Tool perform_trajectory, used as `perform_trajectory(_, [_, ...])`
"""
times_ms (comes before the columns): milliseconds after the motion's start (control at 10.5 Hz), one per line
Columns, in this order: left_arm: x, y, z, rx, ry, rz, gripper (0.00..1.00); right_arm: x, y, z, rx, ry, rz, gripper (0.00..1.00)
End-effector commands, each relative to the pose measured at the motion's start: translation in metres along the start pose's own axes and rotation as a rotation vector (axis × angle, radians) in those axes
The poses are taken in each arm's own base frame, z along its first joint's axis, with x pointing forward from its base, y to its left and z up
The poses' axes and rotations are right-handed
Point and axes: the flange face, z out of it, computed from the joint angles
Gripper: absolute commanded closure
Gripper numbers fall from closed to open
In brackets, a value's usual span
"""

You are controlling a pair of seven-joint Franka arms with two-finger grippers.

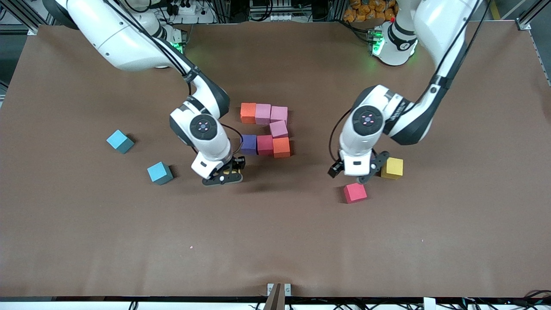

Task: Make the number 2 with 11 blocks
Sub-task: 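Carry the yellow block to the cluster while the left gripper reaches pink, then place the yellow block below blue while the left gripper grasps pink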

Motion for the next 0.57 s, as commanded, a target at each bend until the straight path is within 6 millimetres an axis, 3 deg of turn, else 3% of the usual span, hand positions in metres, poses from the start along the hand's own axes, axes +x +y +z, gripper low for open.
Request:
perform_trajectory(0, [0.029,-0.03,0.012,-0.02,-0.02,0.15,0.0,-0.013,-0.022,-0.003,0.002,0.038,0.074,0.96])
perform_trajectory(95, [0.057,-0.04,0.015,-0.045,-0.021,0.211,0.0,-0.013,-0.024,0.001,0.018,0.042,0.092,0.96])
perform_trajectory(191, [0.07,-0.04,0.013,-0.061,-0.021,0.247,0.0,-0.016,-0.03,0.004,0.021,0.04,0.095,0.96])
perform_trajectory(477, [0.097,0.002,0.036,-0.124,-0.058,0.251,0.0,-0.035,-0.056,0.021,-0.008,0.061,0.104,0.97])
